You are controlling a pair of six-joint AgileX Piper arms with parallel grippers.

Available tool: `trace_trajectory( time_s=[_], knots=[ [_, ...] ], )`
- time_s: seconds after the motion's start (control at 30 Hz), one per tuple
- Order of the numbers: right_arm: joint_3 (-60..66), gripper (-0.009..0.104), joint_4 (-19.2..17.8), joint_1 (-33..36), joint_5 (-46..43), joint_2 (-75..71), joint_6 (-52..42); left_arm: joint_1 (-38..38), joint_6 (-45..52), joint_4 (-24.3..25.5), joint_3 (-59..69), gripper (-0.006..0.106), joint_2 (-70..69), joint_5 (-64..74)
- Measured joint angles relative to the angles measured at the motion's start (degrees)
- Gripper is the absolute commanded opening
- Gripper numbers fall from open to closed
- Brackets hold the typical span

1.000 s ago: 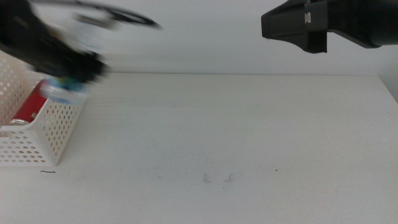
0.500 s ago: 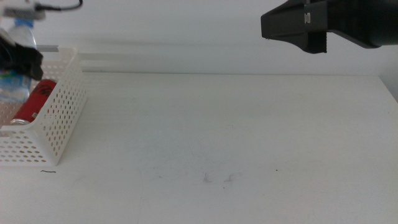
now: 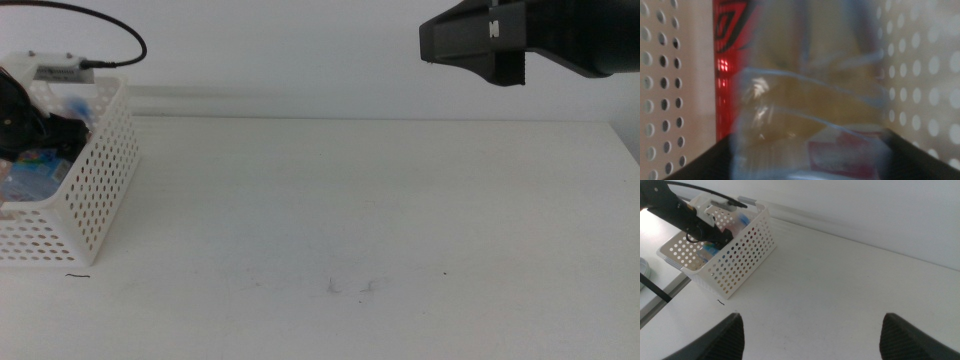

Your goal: Use arms to grab the bottles and put them into the dustbin to the left of the table.

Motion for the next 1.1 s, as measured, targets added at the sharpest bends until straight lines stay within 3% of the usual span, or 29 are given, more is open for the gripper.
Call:
trace_trajectory(
  time_s=[0.33,0.77,1.1],
  knots=[
    [0.0,0.074,0.1,0.0,0.0,0.0,0.0,-0.53,-1.42,-3.1,0.61,0.094,-8.13,4.97],
    [0.0,0.074,0.1,0.0,0.0,0.0,0.0,-8.97,-5.46,-4.88,22.4,0.094,-52.43,-2.58],
    [0.0,0.074,0.1,0.0,0.0,0.0,0.0,-9.32,-7.5,-2.93,26.97,0.094,-76.51,-4.5]
  ],
)
